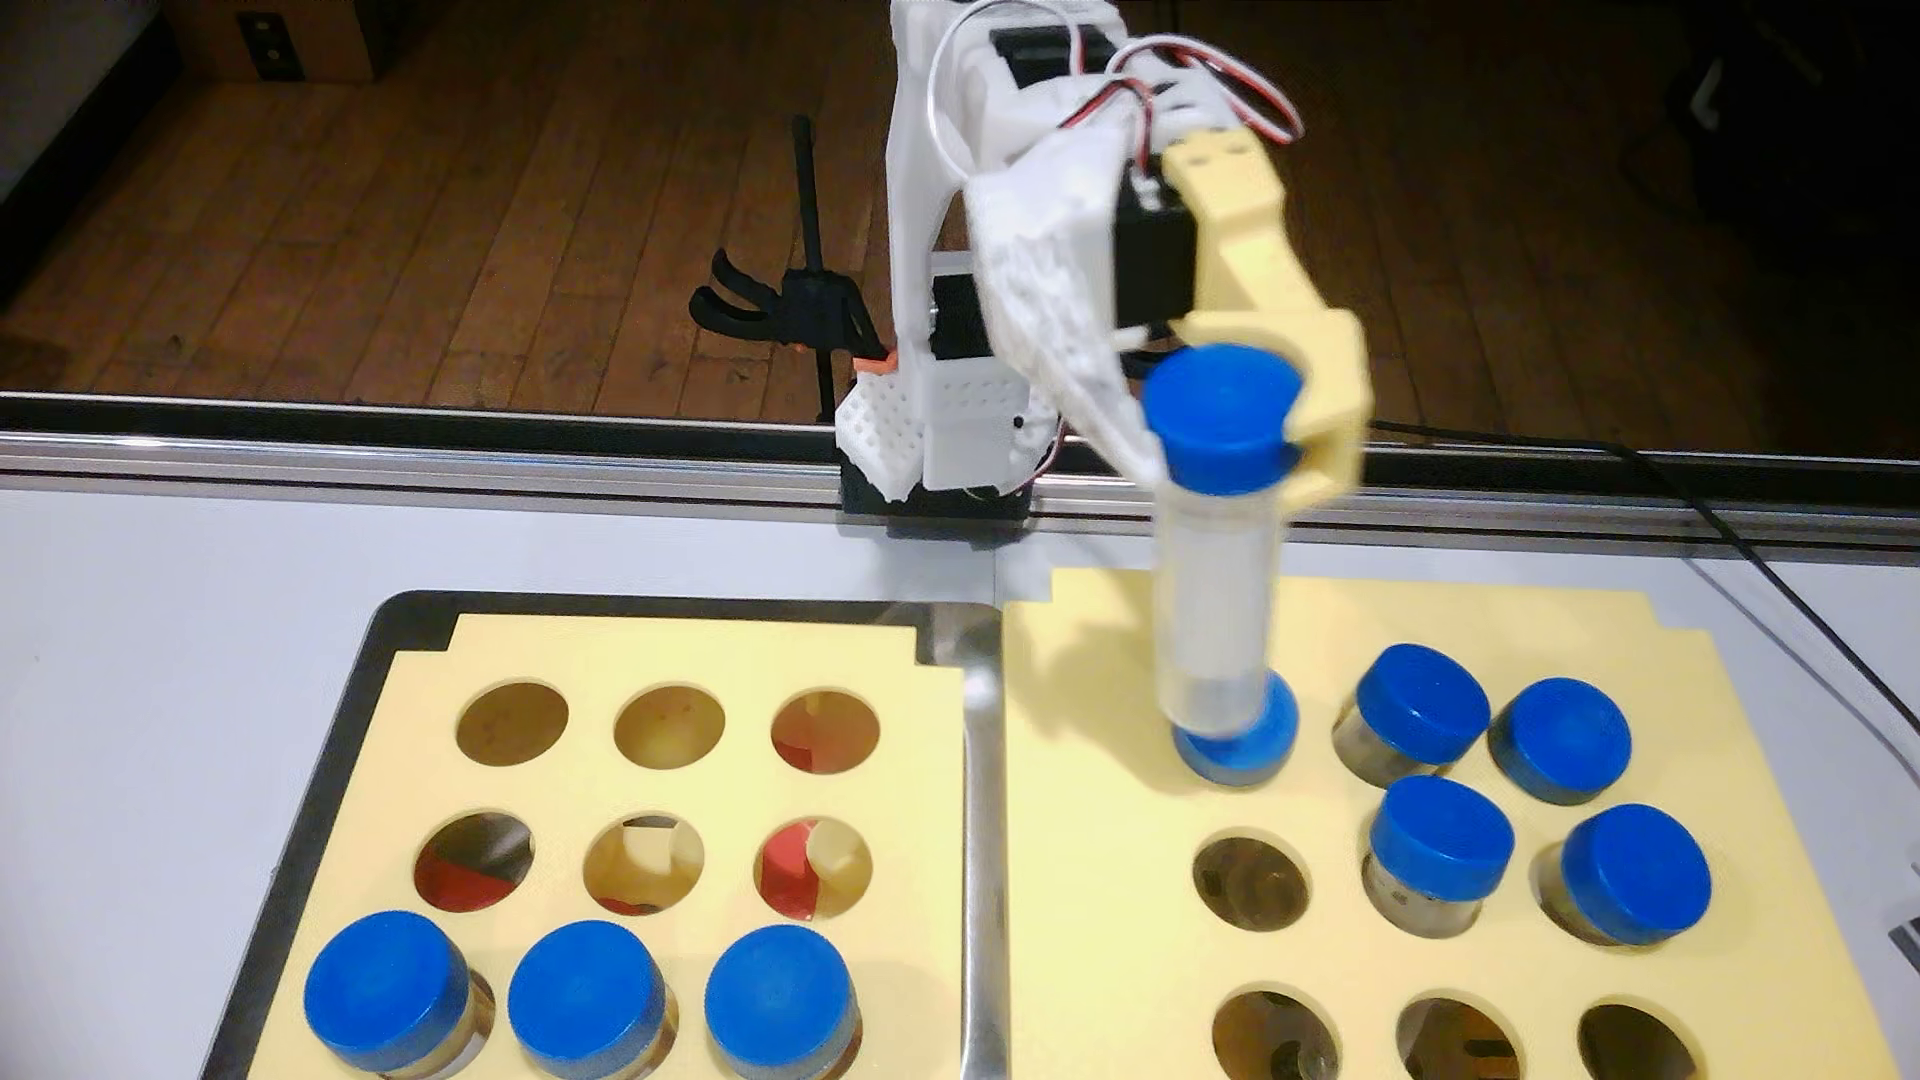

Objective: Move the test tubes

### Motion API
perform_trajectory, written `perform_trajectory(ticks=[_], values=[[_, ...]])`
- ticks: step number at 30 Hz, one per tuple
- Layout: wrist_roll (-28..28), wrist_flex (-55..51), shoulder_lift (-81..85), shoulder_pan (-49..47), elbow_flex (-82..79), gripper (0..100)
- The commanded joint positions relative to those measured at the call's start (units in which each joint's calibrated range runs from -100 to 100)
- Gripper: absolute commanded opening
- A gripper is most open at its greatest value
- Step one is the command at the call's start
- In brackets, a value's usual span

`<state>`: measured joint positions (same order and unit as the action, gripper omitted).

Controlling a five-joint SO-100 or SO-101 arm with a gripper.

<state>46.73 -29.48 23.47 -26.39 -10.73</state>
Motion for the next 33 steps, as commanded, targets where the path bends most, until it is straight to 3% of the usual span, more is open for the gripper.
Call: perform_trajectory(ticks=[1, 5, 23, 33], values=[[0.3, 4.3, -6.8, -0.5, 8.6, 9], [1.9, 11.7, -14.7, -0.7, 14.9, 9], [1.4, 11.3, -15.7, -4.1, 3.8, 9], [1.5, -8.1, -15.8, -6.4, -3.1, 9]])
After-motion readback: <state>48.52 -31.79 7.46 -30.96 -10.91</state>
